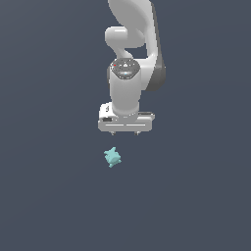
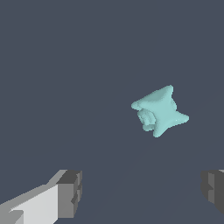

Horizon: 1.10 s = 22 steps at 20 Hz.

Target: Pick up the object and move it to a goal position.

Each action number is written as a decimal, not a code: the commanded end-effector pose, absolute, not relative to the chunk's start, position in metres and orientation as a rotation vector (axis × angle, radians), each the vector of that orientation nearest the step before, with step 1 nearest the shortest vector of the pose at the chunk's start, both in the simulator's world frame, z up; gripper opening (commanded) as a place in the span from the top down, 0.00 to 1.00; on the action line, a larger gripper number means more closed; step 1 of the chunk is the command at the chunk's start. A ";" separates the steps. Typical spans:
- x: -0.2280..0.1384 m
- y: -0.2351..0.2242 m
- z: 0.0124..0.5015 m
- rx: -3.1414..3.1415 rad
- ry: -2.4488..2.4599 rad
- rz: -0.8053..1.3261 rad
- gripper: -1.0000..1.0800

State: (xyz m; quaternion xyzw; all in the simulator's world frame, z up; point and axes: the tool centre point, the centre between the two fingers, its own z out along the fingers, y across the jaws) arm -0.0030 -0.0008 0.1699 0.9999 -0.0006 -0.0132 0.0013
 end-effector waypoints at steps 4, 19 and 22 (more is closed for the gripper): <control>-0.004 0.003 0.171 3.139 0.012 -0.047 0.04; -0.007 0.016 0.172 3.136 0.106 -0.068 0.04; -0.003 0.011 0.168 3.135 0.149 -0.063 0.04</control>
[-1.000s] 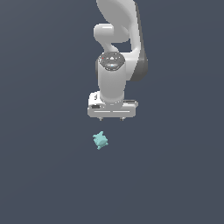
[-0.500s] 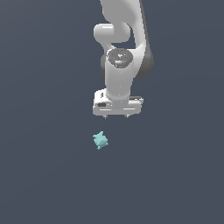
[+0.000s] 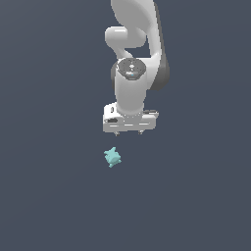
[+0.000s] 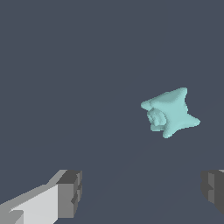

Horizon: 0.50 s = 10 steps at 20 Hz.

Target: Pick up the object and move it to a goal position.

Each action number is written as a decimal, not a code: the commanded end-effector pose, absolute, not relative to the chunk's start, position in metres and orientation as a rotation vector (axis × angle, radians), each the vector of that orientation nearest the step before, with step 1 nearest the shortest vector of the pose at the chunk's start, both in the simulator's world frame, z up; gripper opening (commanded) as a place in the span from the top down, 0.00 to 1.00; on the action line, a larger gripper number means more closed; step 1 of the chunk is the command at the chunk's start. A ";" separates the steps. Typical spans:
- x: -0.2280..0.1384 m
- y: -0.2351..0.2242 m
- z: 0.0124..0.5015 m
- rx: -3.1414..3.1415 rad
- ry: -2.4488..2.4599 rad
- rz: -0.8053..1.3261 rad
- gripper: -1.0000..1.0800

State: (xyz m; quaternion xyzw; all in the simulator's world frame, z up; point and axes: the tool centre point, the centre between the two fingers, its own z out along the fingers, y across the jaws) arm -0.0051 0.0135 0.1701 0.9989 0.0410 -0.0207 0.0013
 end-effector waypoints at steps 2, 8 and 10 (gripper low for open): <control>0.000 0.007 0.163 3.133 0.186 -0.060 0.04; 0.012 -0.010 0.146 3.121 0.338 -0.045 0.04; 0.017 -0.017 0.138 3.114 0.401 -0.039 0.04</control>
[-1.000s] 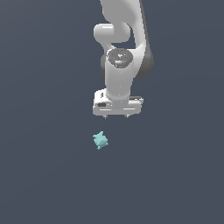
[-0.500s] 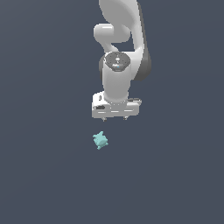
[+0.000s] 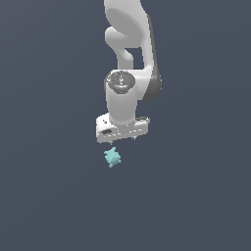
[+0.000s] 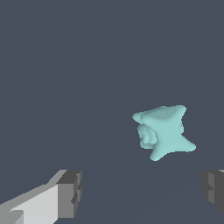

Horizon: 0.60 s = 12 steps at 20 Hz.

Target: Pick up the object and move it to a goal position.

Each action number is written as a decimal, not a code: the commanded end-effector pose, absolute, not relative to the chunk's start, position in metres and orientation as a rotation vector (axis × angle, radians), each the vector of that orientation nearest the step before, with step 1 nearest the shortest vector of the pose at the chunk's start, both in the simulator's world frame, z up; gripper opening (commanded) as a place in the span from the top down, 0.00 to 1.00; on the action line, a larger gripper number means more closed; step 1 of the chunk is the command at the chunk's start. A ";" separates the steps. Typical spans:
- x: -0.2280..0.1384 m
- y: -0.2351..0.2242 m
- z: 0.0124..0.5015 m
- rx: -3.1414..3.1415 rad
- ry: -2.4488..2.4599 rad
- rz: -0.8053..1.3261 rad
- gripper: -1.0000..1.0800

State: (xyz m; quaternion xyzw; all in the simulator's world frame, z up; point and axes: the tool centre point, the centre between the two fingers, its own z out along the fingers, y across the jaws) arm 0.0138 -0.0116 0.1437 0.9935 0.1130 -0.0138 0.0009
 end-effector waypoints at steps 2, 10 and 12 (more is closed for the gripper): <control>0.022 -0.025 0.130 3.105 0.467 -0.033 0.04; 0.035 -0.049 0.104 3.070 0.667 -0.011 0.04; 0.037 -0.053 0.100 3.062 0.700 -0.008 0.04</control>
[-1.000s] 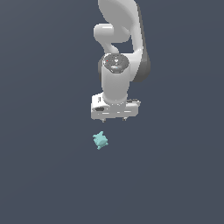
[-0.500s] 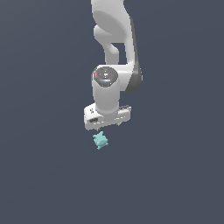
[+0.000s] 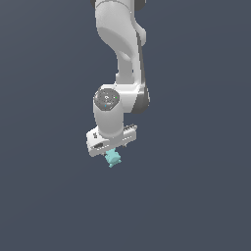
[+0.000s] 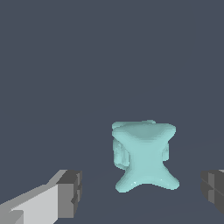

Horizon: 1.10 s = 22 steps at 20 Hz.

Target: Pick up the object and move it to a goal position.

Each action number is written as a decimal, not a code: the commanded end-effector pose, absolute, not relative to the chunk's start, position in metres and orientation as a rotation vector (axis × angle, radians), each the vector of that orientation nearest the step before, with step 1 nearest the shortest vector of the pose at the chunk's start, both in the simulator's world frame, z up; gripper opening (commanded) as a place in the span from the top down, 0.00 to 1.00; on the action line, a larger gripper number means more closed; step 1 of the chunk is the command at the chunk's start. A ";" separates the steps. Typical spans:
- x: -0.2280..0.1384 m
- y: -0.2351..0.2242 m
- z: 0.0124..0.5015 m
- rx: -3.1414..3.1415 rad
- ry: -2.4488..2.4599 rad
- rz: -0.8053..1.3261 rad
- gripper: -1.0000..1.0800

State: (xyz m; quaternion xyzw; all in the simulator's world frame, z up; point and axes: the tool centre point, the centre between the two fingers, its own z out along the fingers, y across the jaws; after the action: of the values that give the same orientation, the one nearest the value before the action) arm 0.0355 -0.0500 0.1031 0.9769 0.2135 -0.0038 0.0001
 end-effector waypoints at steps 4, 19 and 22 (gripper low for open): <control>0.040 -0.059 0.093 3.052 0.746 -0.002 0.04; 0.040 -0.061 0.059 3.047 0.765 -0.001 0.04; 0.040 -0.061 0.046 3.047 0.766 0.000 0.04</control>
State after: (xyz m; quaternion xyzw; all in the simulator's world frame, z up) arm 0.0396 -0.0612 0.0522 0.9699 0.2435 -0.0005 -0.0002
